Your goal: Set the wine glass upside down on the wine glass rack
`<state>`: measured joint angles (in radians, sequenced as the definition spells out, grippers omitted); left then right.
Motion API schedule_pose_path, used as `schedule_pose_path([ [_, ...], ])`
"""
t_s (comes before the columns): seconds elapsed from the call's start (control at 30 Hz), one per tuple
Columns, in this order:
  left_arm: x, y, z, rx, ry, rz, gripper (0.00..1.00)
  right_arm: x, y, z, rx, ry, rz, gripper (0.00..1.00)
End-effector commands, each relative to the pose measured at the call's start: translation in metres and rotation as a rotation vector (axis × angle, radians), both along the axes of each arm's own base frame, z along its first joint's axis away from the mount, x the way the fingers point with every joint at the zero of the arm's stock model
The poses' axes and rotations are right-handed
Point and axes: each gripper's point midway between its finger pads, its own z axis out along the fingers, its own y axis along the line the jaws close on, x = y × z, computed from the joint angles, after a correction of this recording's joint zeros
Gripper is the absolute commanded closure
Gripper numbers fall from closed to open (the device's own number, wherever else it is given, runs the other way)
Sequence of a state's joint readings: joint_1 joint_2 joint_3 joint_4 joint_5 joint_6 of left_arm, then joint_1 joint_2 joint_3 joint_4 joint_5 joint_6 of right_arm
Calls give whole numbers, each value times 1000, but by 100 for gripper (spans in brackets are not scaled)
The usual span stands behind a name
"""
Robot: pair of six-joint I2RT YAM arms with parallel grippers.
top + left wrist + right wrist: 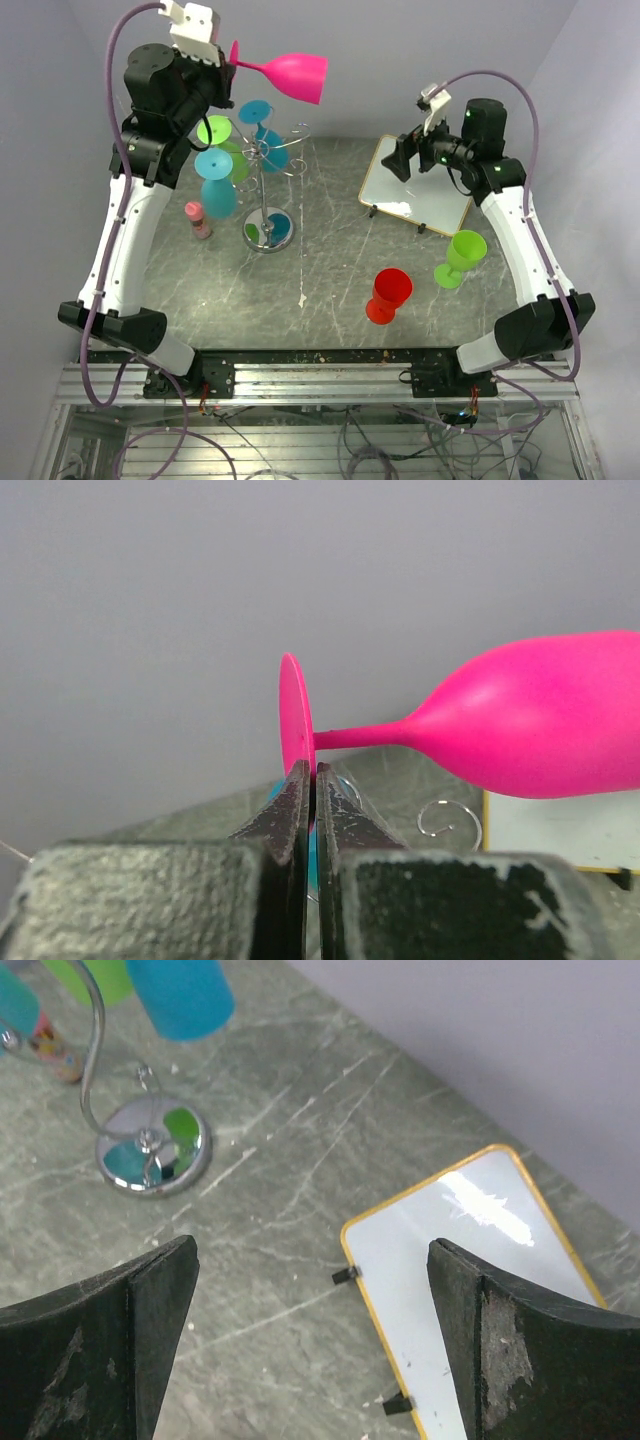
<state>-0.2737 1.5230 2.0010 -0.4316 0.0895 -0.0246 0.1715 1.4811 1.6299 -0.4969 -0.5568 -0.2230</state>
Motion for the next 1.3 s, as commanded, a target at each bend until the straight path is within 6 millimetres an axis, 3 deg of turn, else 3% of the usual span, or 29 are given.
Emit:
schedule_pose_path([
  [0.0,2,3,25,161,-111,113,93,-12,-3,-14,-51,-24,35,2],
  [0.23,28,-3,32,291,-183,167,93,-18,0,-56,-94,-28,94,2],
  [0.47,40,-25,28,423,-227,165,93,-31,1,-59,-95,-34,128,2],
  [0.9,45,-78,-8,654,-253,128,93,-38,6,-58,-66,-18,160,2],
  [1.27,51,-97,-37,876,-261,153,93,-40,4,-60,-72,-16,157,2],
])
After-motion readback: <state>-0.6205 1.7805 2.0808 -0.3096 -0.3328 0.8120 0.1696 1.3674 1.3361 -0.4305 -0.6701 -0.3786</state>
